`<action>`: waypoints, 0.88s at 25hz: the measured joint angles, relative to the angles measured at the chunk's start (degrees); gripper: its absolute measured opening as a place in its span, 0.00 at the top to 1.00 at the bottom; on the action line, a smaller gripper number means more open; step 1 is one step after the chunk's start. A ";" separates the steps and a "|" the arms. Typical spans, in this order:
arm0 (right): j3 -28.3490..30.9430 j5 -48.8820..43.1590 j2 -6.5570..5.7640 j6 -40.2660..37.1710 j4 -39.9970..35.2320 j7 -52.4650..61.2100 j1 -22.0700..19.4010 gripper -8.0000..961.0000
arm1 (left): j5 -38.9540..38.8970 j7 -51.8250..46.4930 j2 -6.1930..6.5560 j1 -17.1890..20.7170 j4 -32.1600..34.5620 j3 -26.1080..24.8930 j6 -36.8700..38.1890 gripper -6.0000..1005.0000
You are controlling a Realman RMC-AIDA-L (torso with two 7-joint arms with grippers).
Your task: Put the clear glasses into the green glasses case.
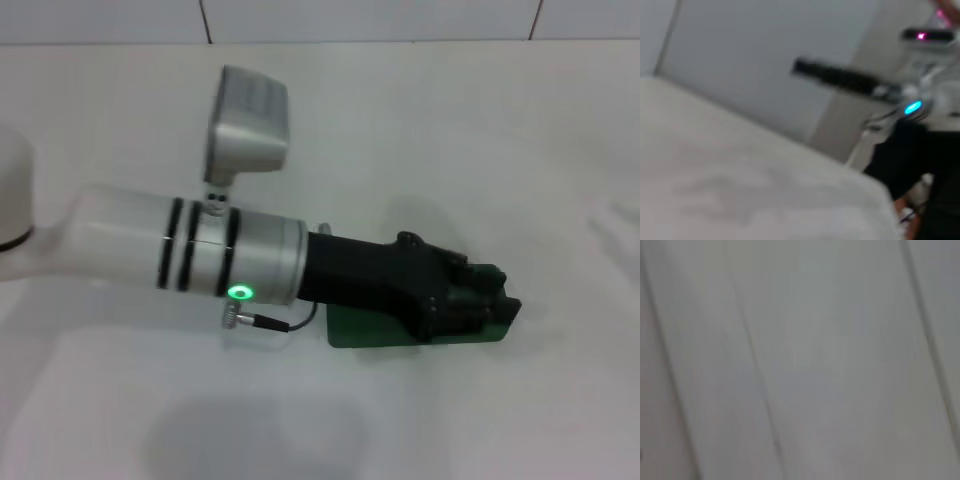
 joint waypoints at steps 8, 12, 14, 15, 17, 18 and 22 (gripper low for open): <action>-11.60 -0.87 0.58 -2.74 1.22 -5.62 1.12 0.60 | 0.06 13.29 0.52 8.00 5.27 -15.57 22.35 0.66; -14.96 -0.90 0.76 -4.66 4.12 -6.55 3.47 0.57 | 0.40 13.17 2.31 9.59 3.98 -23.10 27.35 0.42; -16.55 -0.56 1.00 -5.06 5.13 -6.60 4.47 0.52 | 0.47 13.13 3.89 10.53 3.81 -24.42 28.39 0.35; -17.61 -0.20 1.09 -5.28 5.70 -6.71 5.07 0.49 | 0.69 13.10 4.70 10.85 3.81 -24.55 28.76 0.32; -20.23 0.83 1.24 -5.69 6.99 -7.02 6.46 0.44 | 1.76 13.22 5.72 11.34 3.81 -24.59 29.47 0.27; -21.78 1.38 1.26 -5.80 7.59 -7.17 7.03 0.39 | 2.60 13.48 6.09 11.50 3.84 -24.62 29.80 0.26; -28.65 5.07 1.30 -5.70 8.96 -7.48 9.21 0.20 | 5.42 14.06 6.33 11.73 3.85 -26.52 30.21 0.21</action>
